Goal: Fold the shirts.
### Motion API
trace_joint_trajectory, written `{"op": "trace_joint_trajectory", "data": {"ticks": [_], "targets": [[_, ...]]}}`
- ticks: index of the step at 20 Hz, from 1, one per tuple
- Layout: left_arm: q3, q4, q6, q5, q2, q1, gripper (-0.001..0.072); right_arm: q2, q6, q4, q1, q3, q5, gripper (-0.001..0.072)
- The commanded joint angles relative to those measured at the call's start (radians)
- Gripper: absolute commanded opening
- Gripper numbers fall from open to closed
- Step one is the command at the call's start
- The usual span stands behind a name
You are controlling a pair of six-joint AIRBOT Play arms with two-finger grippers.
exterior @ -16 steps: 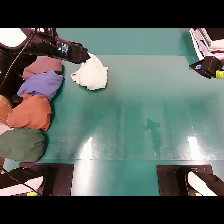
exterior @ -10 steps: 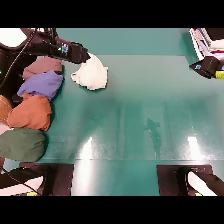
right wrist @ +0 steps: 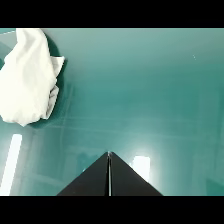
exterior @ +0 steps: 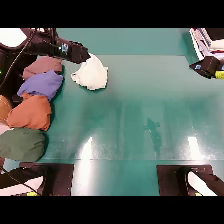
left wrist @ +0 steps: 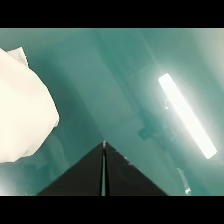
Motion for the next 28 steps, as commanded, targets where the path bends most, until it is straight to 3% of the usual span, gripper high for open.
{"op": "trace_joint_trajectory", "data": {"ticks": [1,2,3,6,11,15,18,19,20,23,28], "targets": [[-0.003,0.038,-0.005,0.066,-0.002,0.0,0.0116,0.0,0.001,0.002,0.0,0.0,-0.006,0.0019],[-0.008,0.1,-0.01,0.1,-0.011,0.0,0.0384,0.0,0.001,0.009,0.0,0.0,-0.006,0.0019],[-0.014,0.174,-0.048,0.124,-0.03,0.001,0.0428,0.0,0.001,0.009,0.0,0.0,-0.006,0.0019],[-0.016,0.311,-0.12,0.132,-0.151,0.029,0.0428,0.0,0.001,0.009,0.0,0.0,0.007,0.0019],[-0.015,0.248,-0.148,0.201,-0.41,0.114,0.0447,0.0,0.001,0.008,0.0,0.0,0.061,0.0019],[-0.016,0.203,-0.144,0.306,-0.496,0.118,0.0445,0.0,0.001,0.008,0.0,0.0,0.065,0.0019],[0.001,0.203,-0.145,0.306,-0.497,0.119,0.0373,0.0,0.001,0.009,0.0,0.0,0.064,0.0019],[0.028,0.204,-0.144,0.263,-0.497,0.119,0.0084,0.0,0.001,0.009,0.0,0.0,0.064,0.0019],[0.065,0.21,-0.144,0.215,-0.497,0.119,0.0027,0.004,0.001,0.008,0.0,0.0,0.064,0.0019],[0.254,0.233,-0.145,0.05,-0.473,0.119,0.0024,0.052,0.001,0.008,0.0,0.002,-0.01,0.0018],[0.404,0.236,-0.144,0.027,-0.181,0.105,0.0023,0.206,0.001,0.005,0.0,0.002,-0.235,0.0018]]}}
